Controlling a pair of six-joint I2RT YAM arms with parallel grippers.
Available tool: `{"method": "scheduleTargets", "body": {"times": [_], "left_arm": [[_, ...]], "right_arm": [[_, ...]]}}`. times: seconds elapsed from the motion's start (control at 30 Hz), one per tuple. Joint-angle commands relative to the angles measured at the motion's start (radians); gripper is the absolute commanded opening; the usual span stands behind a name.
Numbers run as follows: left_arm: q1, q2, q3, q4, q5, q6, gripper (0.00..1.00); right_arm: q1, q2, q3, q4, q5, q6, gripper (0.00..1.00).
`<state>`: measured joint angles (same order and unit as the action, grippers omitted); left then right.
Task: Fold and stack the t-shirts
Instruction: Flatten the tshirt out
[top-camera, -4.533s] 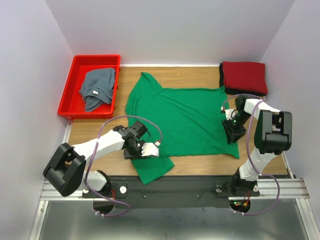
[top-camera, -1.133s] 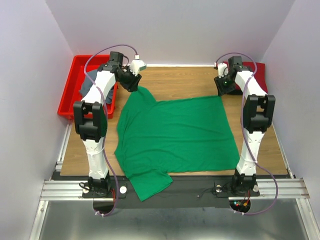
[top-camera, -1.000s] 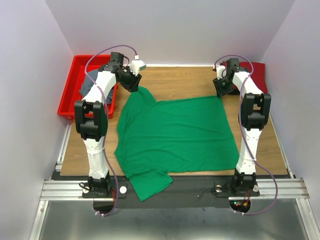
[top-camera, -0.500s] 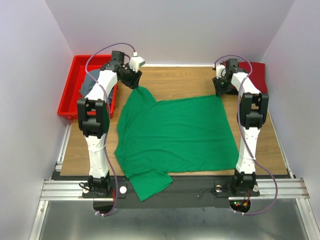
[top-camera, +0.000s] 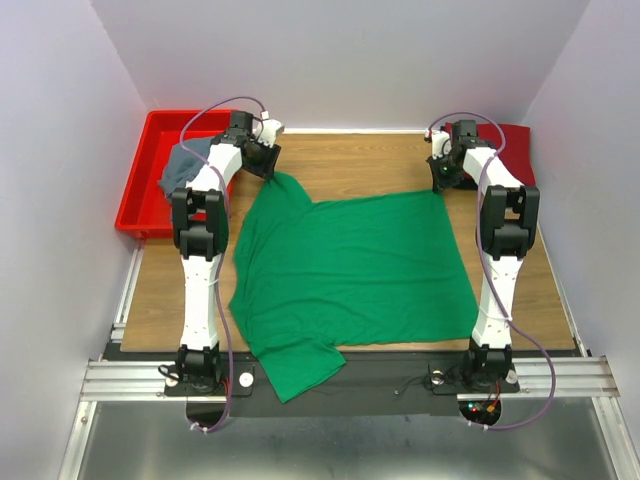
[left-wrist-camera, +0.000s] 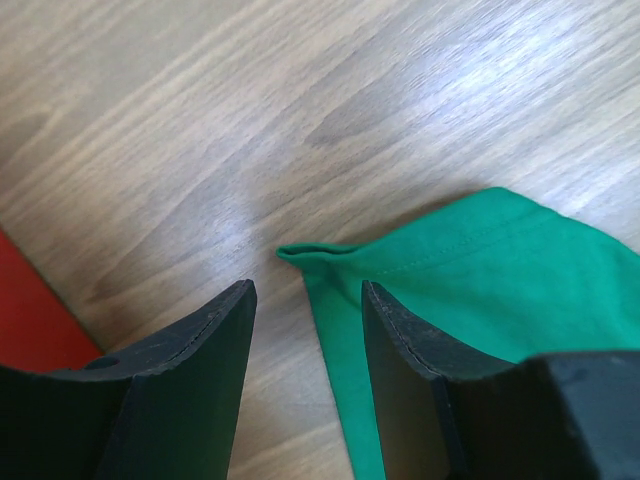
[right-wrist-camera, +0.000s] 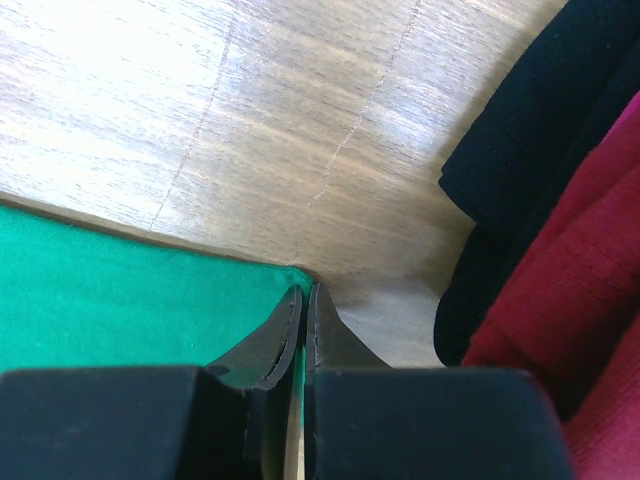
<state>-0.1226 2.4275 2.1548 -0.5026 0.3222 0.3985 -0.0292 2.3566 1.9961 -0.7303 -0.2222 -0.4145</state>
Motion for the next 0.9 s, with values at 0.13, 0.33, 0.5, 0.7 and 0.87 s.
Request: {"method": "scheduleTargets", "body": {"times": [0.13, 0.33, 0.5, 0.7, 0.87], "left_arm": [[0.026, 0.015, 0.077, 0.042, 0.083, -0.030, 0.55], [0.034, 0.039, 0.079, 0.065, 0.159, -0.052, 0.52], [0.037, 0.071, 0.108, 0.076, 0.192, -0.082, 0.47], [0.041, 0.084, 0.117, 0.093, 0.230, -0.093, 0.29], [0.043, 0.085, 0.125, 0.104, 0.241, -0.098, 0.07]], "right_arm": [[0.003, 0.003, -0.016, -0.040, -0.014, -0.001, 0.01], [0.003, 0.010, 0.003, -0.043, -0.016, 0.003, 0.01], [0.003, 0.015, 0.009, -0.046, -0.013, 0.005, 0.01], [0.003, 0.018, 0.012, -0.049, -0.012, 0.003, 0.01], [0.003, 0.018, 0.029, -0.050, -0.017, 0.006, 0.01]]}}
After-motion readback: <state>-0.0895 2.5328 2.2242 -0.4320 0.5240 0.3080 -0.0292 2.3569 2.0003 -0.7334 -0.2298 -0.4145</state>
